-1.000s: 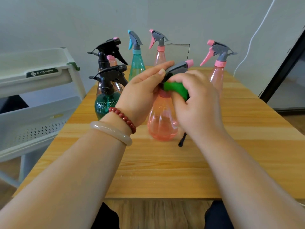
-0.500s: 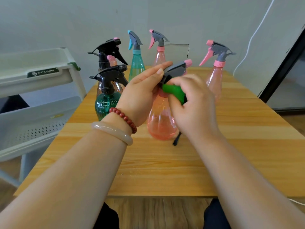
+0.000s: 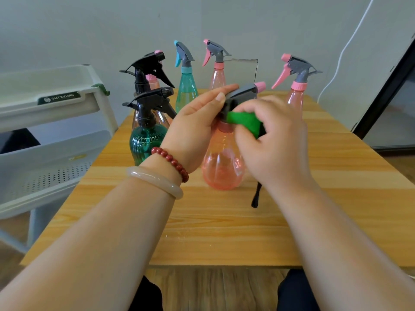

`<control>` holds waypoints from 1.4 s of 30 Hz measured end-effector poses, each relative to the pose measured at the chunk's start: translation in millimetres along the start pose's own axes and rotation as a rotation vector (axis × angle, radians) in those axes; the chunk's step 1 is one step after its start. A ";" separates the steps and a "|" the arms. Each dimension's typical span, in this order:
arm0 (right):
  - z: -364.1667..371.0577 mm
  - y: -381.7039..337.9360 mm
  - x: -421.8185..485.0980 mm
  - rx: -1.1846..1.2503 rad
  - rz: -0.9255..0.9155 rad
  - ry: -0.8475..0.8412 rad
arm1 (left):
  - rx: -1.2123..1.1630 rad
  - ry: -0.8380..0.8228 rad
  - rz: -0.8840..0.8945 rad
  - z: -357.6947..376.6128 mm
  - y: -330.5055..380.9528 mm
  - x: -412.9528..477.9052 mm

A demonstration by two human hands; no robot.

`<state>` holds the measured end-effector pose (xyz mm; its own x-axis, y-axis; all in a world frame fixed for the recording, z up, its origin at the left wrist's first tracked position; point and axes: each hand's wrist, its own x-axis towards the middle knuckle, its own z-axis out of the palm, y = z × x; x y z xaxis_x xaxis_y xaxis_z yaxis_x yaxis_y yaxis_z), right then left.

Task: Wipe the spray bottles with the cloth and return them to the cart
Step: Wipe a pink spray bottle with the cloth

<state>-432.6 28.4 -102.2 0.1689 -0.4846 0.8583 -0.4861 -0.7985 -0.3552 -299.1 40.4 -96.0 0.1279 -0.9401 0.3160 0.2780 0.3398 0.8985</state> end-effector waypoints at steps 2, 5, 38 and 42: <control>-8.0 4.3 0.0 0.004 0.019 0.158 | 0.101 0.038 0.023 -0.2 0.1 0.6; -13.5 13.5 -1.1 0.078 0.157 0.258 | 0.297 0.107 0.066 -3.7 3.1 1.4; 24.7 2.3 -4.7 0.093 0.053 0.195 | 0.292 0.220 0.178 16.4 5.4 -22.6; 26.2 3.6 -1.4 0.090 0.139 0.275 | 0.358 0.231 0.208 17.3 3.2 -20.9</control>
<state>-412.1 16.9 -114.4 -0.1379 -0.4862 0.8629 -0.4081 -0.7659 -0.4968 -317.3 60.6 -94.5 0.3661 -0.8085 0.4607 -0.1161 0.4515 0.8847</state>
